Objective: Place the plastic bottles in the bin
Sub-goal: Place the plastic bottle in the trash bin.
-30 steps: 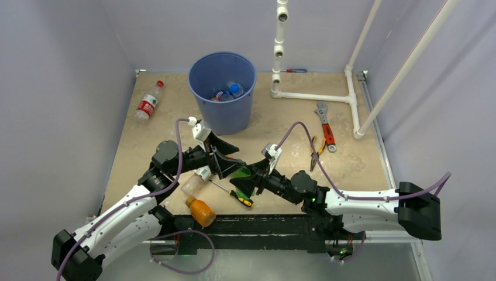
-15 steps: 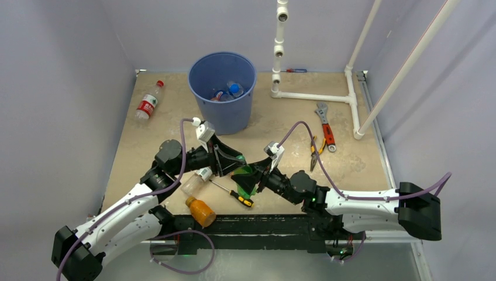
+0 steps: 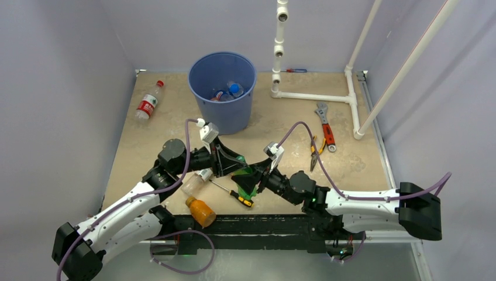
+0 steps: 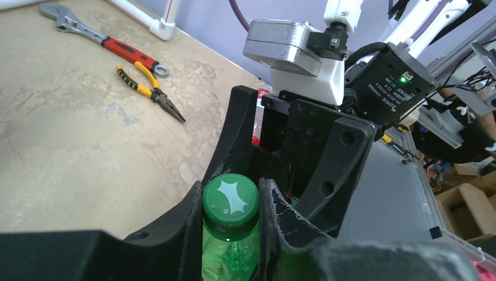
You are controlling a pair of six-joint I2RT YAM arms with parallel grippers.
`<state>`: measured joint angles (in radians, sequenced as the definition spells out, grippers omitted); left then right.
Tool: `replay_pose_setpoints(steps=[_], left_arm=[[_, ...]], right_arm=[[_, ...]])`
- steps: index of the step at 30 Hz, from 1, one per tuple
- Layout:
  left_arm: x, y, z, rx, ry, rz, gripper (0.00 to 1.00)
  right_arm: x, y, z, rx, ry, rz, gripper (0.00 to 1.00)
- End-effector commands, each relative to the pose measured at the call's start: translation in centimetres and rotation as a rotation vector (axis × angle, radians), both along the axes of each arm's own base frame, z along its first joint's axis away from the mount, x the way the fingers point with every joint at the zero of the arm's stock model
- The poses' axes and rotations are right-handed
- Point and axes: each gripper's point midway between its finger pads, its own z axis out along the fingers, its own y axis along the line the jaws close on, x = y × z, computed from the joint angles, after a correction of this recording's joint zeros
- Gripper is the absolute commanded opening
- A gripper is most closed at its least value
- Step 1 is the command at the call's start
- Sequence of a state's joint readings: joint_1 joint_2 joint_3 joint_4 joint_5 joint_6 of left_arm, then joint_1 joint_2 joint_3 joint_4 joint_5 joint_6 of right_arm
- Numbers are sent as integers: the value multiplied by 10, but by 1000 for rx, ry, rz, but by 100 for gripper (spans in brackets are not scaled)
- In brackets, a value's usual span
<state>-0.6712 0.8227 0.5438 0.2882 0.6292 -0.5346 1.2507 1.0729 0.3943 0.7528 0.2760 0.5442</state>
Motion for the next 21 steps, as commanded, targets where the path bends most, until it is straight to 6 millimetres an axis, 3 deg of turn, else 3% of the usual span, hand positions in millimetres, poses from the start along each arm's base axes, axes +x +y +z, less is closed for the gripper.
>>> replay_pose_setpoints(steps=[1,2,5,6,10,13,14,17,21], left_arm=[[-3,-2,11,-10,-42,-23,8],[-2,-1,11,-10,-48,-15,0],[-1,1,14,-13,-58,5,0],[1,2,14,-13,-57,16,0],[7,5,13,16,-50,59,0],[17,10,16,40,-62,123,0],[20,13,19,44,-81,150,0],[31,25,40,18,-139,251,0],[40,41,106,-42,-275,357,0]], right_arm=[[-1,3,39,106,-28,-2,33],[-2,4,39,104,-26,-1,34],[-3,4,37,95,-17,2,38],[-3,3,37,92,-13,3,43],[-7,2,36,66,0,21,80],[-11,-2,37,32,10,37,98],[-13,-4,39,20,12,46,99],[-20,-17,45,-5,6,61,99],[-22,-46,59,0,-17,28,99]])
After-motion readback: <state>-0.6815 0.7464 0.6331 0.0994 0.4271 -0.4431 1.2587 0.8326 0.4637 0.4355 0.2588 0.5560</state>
